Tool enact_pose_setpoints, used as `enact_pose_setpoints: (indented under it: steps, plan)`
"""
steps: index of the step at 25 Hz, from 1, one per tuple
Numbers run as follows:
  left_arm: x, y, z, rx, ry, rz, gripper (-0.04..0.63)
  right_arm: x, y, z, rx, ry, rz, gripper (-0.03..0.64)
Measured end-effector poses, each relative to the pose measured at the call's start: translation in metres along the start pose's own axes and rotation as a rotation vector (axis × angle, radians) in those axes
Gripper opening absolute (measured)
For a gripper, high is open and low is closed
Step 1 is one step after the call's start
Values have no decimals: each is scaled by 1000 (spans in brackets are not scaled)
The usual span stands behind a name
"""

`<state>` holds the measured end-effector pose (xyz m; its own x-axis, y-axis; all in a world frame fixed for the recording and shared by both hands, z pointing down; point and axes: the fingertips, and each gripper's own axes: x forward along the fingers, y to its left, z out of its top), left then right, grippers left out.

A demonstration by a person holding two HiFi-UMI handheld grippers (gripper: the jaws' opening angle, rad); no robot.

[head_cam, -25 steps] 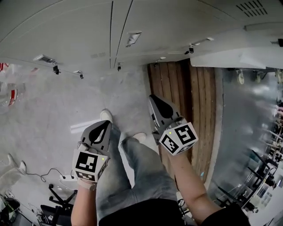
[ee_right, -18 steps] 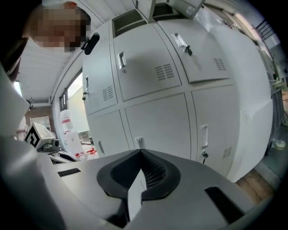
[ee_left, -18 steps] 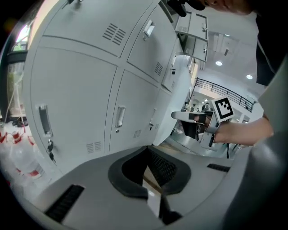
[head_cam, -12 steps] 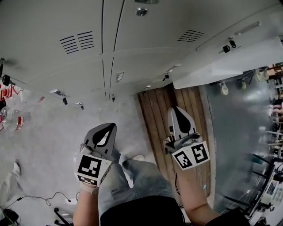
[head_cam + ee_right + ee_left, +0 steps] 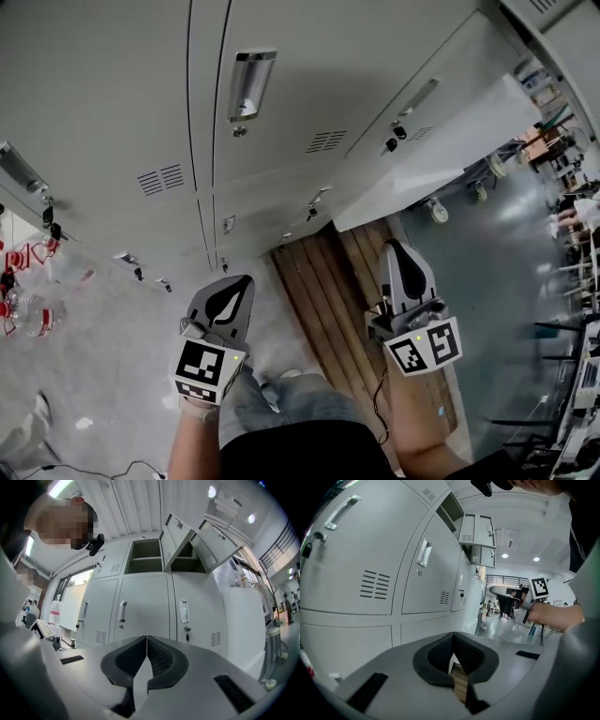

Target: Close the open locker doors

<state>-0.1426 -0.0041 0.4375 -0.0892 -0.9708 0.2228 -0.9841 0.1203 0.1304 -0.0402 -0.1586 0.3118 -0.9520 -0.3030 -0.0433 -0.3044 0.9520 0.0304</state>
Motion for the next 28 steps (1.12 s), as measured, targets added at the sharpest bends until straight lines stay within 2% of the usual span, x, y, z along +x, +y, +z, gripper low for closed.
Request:
enact_pose_setpoints:
  steps: [15,20,28]
  plan:
    - [47,-55,149,161,-69,-172,17,-51,-78,174,-48,-227,-205,32]
    - [66,-73,186,170,-81,-218,17,-60,-110,215,-61,-238,-249,39]
    - [100,-102,231,213,-84,-292,17,-58,-147,286,-73,-327,-244,148]
